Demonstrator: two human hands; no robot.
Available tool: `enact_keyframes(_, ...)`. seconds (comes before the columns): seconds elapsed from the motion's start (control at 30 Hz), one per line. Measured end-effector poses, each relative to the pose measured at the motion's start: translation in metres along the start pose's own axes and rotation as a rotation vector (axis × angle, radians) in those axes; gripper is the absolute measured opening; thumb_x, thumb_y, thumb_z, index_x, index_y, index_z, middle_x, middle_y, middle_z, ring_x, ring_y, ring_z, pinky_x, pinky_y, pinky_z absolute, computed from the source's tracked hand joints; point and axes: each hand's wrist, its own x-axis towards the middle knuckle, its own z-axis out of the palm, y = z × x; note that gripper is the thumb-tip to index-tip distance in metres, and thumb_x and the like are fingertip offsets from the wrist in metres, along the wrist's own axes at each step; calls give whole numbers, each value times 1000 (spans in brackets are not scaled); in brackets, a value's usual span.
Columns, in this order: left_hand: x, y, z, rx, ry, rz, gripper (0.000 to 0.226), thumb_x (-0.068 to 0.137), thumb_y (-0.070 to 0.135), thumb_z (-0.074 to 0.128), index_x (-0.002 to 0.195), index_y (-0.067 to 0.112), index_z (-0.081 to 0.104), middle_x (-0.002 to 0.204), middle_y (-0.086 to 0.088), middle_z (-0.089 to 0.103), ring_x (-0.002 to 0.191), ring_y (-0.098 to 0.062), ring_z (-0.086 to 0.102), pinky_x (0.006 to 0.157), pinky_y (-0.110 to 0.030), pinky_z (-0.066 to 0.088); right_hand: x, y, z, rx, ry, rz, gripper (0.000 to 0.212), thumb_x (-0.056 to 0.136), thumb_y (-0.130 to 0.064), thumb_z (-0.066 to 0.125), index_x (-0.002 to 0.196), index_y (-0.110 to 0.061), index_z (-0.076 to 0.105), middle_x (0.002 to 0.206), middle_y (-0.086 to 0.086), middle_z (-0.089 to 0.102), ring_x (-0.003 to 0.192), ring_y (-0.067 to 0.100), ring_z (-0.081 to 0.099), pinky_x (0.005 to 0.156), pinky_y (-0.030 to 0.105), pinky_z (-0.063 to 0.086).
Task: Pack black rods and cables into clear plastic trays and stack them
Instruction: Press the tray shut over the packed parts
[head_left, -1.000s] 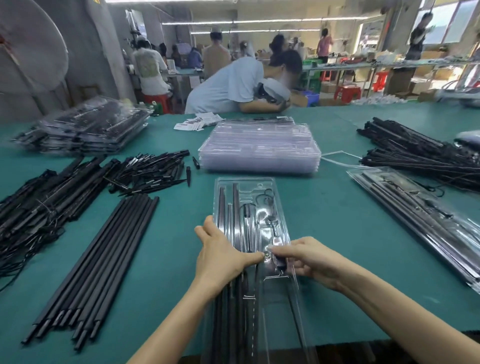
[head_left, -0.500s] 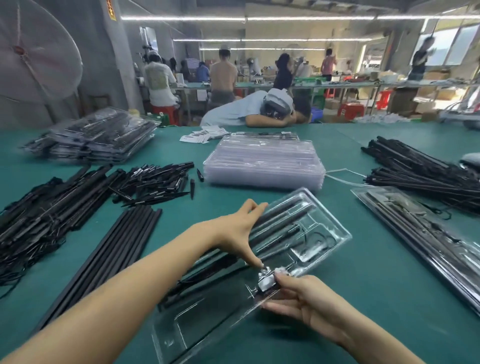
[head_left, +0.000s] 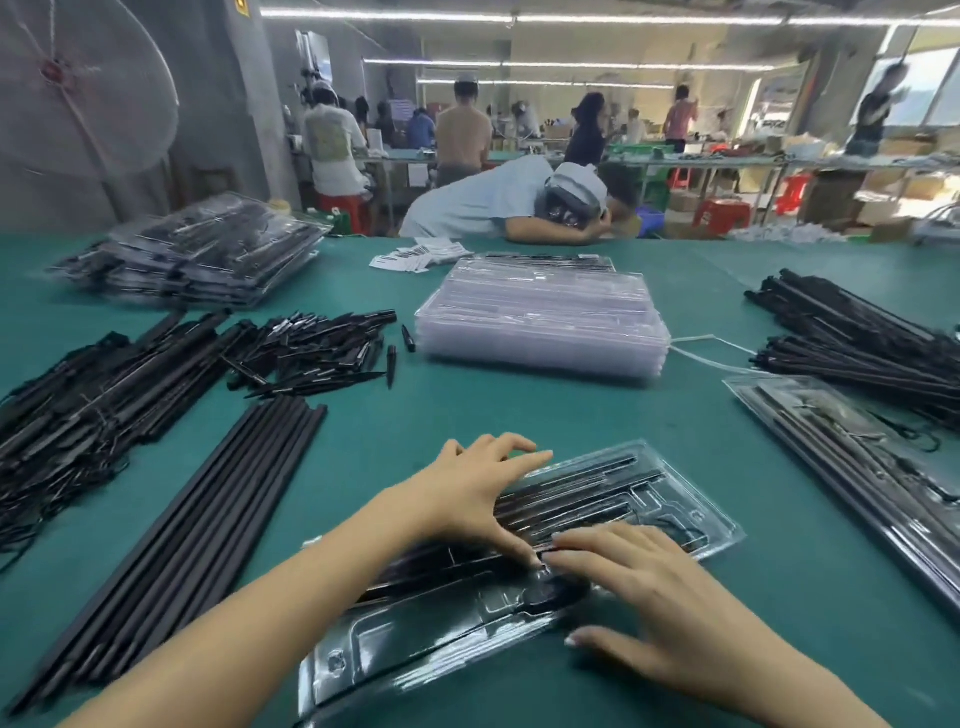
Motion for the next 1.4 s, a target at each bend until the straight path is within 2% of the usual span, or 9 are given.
enact_keyframes(0.1,-33,16,11,0,280,-2,72,80,63,57,142,36,32,135,12,35,124,-8,34,101,-29,25,6,10,19,-4,-6,-54,41,78,-53,69,109,-26,69,110,-10,65,94,10,63,78,22,51)
enact_keyframes(0.23,-69,47,22,-8,194,23,76,75,80,28,133,32,42,127,13,44,119,-9,41,100,-26,30,10,18,29,-59,113,-156,38,93,-45,50,103,-15,71,102,-1,67,84,16,63,70,26,52)
enact_keyframes(0.3,-75,55,25,160,172,28,73,70,77,39,121,27,55,118,12,55,110,-7,52,92,-21,41,13,17,29,-74,127,-169,37,96,-42,45,100,-15,70,98,-1,67,81,16,63,67,27,52)
enact_keyframes(0.37,-76,62,23,234,177,51,41,55,54,74,82,25,67,81,13,64,72,-3,63,60,-14,49,18,14,25,-81,110,-160,36,97,-40,43,97,-16,69,95,-3,66,78,15,63,64,26,51)
enact_keyframes(0.47,-75,64,19,308,200,51,35,36,35,83,60,25,60,56,12,55,45,-3,53,38,-16,35,20,14,18,-41,84,-136,28,91,-40,50,96,-19,68,95,-6,65,80,13,61,68,24,48)
enact_keyframes(0.67,-68,56,5,213,114,-6,18,88,12,42,104,12,51,105,-10,55,92,-31,56,67,-34,32,38,15,5,93,-31,-114,25,67,-21,70,92,-24,68,94,-10,64,79,11,60,66,18,48)
enact_keyframes(0.9,-62,53,-6,171,80,23,11,83,7,41,87,16,37,103,-15,56,90,-36,54,76,-42,41,48,10,-7,115,-86,-102,27,59,-17,72,85,-19,65,90,-8,63,80,12,61,65,21,48)
enact_keyframes(1.1,-63,51,-6,210,120,30,13,83,7,41,93,11,48,101,-14,58,86,-35,55,69,-39,37,54,12,-9,173,-189,-53,27,78,-19,51,104,-18,60,106,-4,55,100,15,47,81,22,36)
enact_keyframes(1.4,-66,53,-8,291,63,63,20,81,7,43,99,8,52,102,-15,58,89,-37,56,68,-38,33,56,3,-7,153,-294,-125,20,79,-9,47,98,-5,54,105,10,51,100,22,43,82,24,31)
